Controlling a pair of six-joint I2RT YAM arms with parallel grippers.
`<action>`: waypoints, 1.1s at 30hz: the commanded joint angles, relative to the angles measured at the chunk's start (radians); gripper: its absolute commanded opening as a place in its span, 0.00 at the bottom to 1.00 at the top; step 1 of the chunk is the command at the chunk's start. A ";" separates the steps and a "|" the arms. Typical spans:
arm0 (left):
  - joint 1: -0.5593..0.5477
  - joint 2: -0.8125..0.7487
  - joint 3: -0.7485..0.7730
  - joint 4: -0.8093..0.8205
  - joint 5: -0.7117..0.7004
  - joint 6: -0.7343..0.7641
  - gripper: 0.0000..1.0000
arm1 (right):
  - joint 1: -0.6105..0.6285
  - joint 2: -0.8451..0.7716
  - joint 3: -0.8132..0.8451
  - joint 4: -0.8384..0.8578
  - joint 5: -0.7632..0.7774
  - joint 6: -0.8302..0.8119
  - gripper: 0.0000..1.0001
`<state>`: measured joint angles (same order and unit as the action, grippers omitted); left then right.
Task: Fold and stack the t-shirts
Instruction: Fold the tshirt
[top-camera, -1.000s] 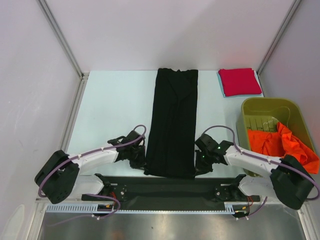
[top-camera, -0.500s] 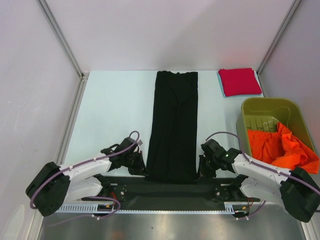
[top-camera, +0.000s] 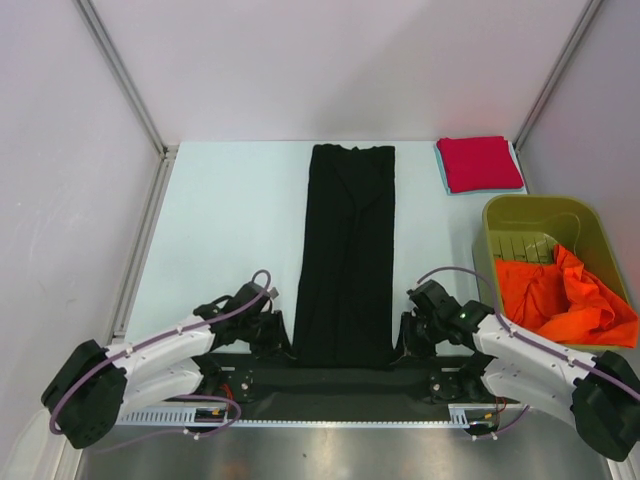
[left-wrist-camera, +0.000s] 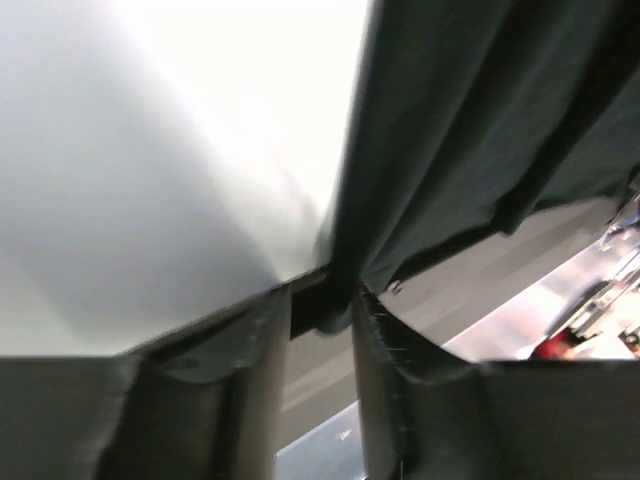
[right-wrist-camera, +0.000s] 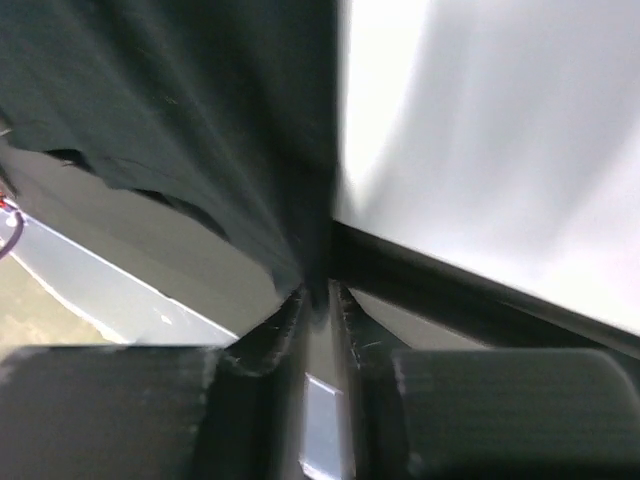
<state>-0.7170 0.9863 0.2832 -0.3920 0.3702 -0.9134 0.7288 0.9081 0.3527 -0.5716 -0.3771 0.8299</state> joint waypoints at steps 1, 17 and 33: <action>-0.006 -0.058 0.066 -0.112 -0.017 0.014 0.42 | 0.007 0.017 0.053 -0.129 0.001 -0.037 0.30; 0.073 0.336 0.603 0.050 -0.013 0.219 0.33 | -0.439 0.662 0.742 0.292 0.020 -0.224 0.03; 0.337 0.778 0.912 0.137 0.188 0.285 0.25 | -0.468 1.221 1.112 0.544 -0.166 -0.060 0.00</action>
<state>-0.3809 1.7550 1.1370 -0.2844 0.4950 -0.6678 0.2497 2.1067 1.4067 -0.0944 -0.4950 0.7341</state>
